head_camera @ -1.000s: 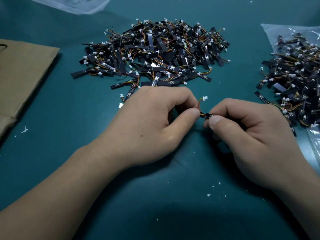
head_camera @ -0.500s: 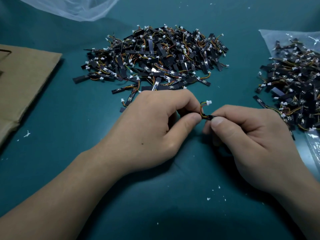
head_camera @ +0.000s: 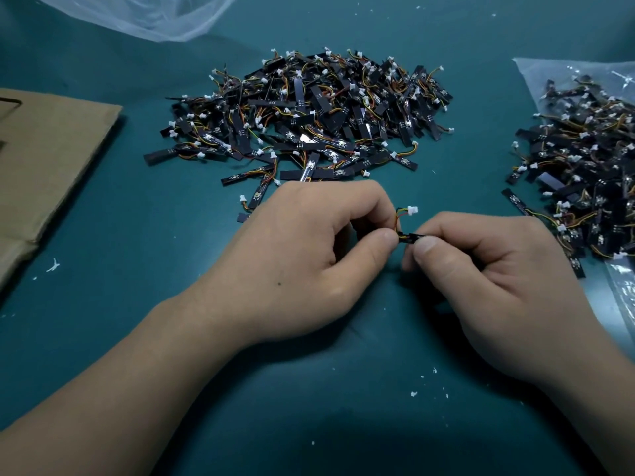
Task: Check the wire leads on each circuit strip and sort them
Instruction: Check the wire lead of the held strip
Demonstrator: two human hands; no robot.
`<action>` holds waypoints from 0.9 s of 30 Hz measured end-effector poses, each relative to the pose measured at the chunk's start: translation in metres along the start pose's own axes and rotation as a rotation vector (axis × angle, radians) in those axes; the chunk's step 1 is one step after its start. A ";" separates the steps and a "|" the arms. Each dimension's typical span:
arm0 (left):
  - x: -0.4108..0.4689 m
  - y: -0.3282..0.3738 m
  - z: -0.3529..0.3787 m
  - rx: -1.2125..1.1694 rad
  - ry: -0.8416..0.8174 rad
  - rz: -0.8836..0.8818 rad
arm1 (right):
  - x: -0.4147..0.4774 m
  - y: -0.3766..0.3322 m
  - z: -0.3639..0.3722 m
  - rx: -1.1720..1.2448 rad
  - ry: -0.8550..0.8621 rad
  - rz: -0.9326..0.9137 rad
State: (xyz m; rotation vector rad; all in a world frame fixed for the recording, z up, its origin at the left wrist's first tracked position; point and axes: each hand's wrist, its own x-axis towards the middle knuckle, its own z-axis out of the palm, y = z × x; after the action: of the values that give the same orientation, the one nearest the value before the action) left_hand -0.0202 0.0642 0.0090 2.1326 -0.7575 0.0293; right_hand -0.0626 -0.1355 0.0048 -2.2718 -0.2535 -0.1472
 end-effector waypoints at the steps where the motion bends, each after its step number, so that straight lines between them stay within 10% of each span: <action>1: 0.000 0.000 0.000 -0.001 -0.002 -0.003 | 0.000 0.000 0.000 0.003 0.001 0.004; 27: 0.000 -0.002 0.001 0.004 0.019 -0.010 | 0.001 -0.003 0.000 -0.002 -0.004 0.004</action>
State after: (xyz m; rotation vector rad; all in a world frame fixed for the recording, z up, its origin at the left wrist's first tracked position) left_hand -0.0197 0.0641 0.0072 2.1374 -0.7360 0.0458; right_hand -0.0619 -0.1337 0.0073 -2.2748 -0.2508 -0.1408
